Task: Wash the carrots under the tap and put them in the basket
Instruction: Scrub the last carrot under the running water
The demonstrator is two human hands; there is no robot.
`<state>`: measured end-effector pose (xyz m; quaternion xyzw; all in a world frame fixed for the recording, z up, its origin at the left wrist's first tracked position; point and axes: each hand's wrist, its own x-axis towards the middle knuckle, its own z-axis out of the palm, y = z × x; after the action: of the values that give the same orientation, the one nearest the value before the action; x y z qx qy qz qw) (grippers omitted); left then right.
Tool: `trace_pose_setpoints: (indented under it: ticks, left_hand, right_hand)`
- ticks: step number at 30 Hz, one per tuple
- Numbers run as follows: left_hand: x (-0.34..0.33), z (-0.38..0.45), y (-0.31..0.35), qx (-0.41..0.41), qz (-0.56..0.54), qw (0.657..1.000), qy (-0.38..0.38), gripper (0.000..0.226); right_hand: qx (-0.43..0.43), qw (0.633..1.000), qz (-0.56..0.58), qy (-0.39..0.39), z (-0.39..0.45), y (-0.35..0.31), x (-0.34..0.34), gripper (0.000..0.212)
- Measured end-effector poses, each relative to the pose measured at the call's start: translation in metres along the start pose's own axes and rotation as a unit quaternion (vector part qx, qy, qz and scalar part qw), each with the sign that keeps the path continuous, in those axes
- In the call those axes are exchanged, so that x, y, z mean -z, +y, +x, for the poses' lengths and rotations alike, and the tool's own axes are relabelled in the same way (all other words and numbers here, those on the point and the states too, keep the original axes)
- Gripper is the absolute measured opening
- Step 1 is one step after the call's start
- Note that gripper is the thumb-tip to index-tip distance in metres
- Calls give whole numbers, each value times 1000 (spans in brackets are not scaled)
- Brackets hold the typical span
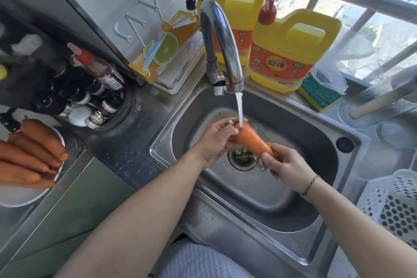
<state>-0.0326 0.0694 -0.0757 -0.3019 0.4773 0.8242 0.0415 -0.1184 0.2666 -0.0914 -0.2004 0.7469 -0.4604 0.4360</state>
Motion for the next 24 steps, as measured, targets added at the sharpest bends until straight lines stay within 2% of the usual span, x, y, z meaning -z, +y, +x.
trace_pose_setpoints:
  ticks: [5,7,11,14,17,20,24]
  left_hand:
    - [-7,4,0,-3,31,998,60,26]
    - [-5,5,0,-5,25,999,41,26]
    - [3,6,-2,-1,4,1000,-3,31]
    - [2,6,4,3,-1,999,-36,36]
    - [-1,6,8,1,13,1000,-19,32]
    - [-4,10,6,7,11,999,34,28]
    - [-10,12,9,22,24,998,58,28]
  right_hand:
    - [25,990,-129,58,1,1,-3,16]
    - [27,995,-84,37,1,0,0,14]
    - [-23,999,47,-11,2,-4,4,9]
    - [-33,993,112,-34,1,-3,5,23]
    - [-11,999,49,-3,2,-5,3,17]
    - [21,997,-59,53,4,-6,1,26]
    - [21,992,-109,52,5,-4,5,34]
